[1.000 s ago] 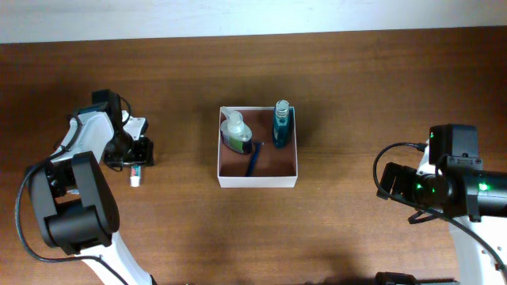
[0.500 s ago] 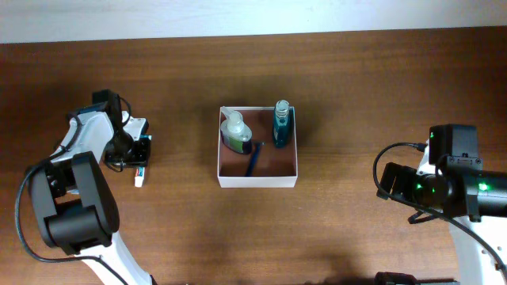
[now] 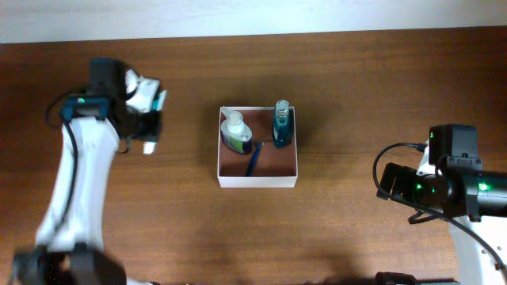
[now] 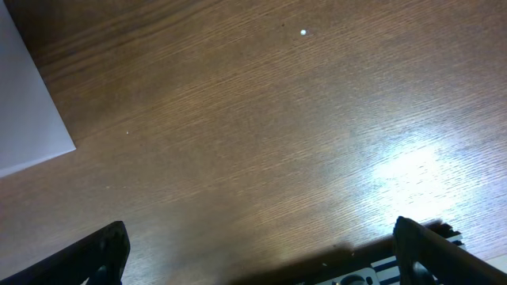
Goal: Pack container
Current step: 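Carry the teal toothpaste tube into the box and release it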
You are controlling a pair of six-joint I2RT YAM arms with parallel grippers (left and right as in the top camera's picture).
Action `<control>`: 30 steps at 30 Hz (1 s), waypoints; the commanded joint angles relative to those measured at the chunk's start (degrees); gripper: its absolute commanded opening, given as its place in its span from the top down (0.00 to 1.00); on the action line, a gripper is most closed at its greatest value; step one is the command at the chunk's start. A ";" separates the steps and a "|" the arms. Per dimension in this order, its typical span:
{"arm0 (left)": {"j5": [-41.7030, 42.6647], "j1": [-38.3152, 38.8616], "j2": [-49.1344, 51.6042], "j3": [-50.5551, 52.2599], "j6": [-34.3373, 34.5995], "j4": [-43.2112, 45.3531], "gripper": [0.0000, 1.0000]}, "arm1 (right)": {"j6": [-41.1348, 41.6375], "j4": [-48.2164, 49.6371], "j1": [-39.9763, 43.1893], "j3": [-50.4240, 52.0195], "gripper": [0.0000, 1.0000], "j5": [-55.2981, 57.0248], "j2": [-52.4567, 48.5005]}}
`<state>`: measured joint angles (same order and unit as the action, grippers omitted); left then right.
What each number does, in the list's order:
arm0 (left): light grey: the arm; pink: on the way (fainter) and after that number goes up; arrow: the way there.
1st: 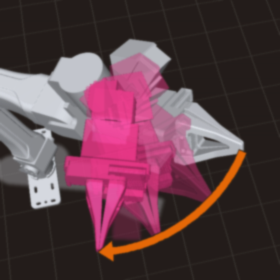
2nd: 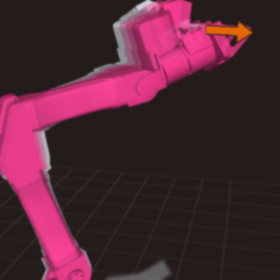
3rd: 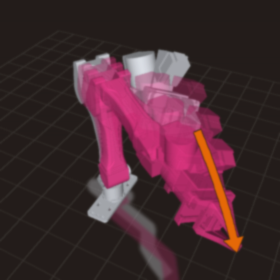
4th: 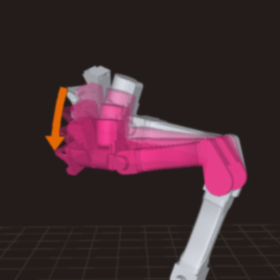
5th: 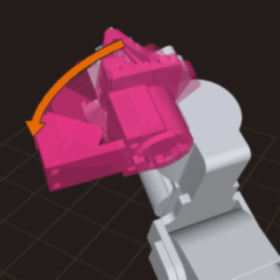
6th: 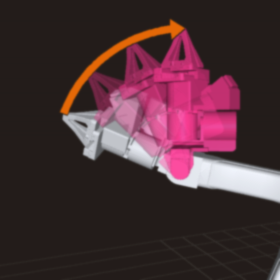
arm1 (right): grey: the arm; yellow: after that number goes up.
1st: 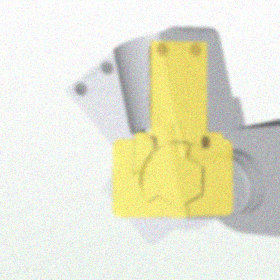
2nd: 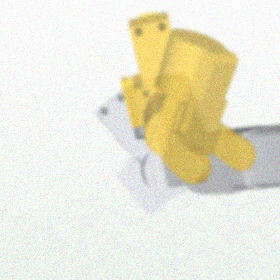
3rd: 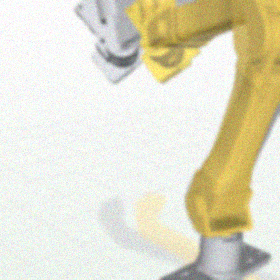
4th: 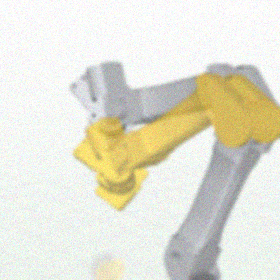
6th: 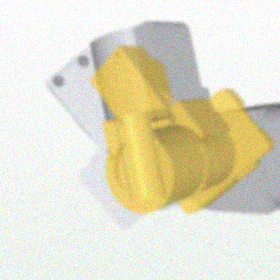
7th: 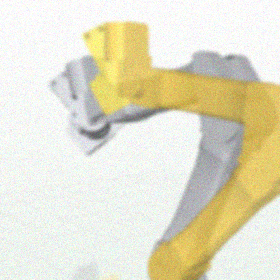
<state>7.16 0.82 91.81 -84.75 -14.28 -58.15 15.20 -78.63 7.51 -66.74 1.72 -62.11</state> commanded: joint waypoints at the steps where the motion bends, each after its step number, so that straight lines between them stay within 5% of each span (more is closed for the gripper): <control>1: 1.77 9.90 -6.91 -0.70 -6.58 -0.46 1.00 | 0.07 0.04 -0.37 0.22 0.01 0.94 -0.02; 9: -4.66 29.51 -5.97 1.09 -15.61 -0.83 1.00 | 0.07 0.02 -0.37 0.22 0.01 0.94 -0.04; 26: -5.46 33.44 15.15 1.51 -15.58 3.45 0.98 | 0.07 -0.04 -0.37 0.22 0.01 0.94 -0.04; 30: -5.51 33.44 15.23 1.44 -15.58 3.21 0.70 | 0.07 -0.02 -0.37 0.22 0.01 0.94 -0.04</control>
<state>2.02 34.02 107.02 -83.35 -28.84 -54.65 15.18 -78.63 7.51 -66.72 1.72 -62.11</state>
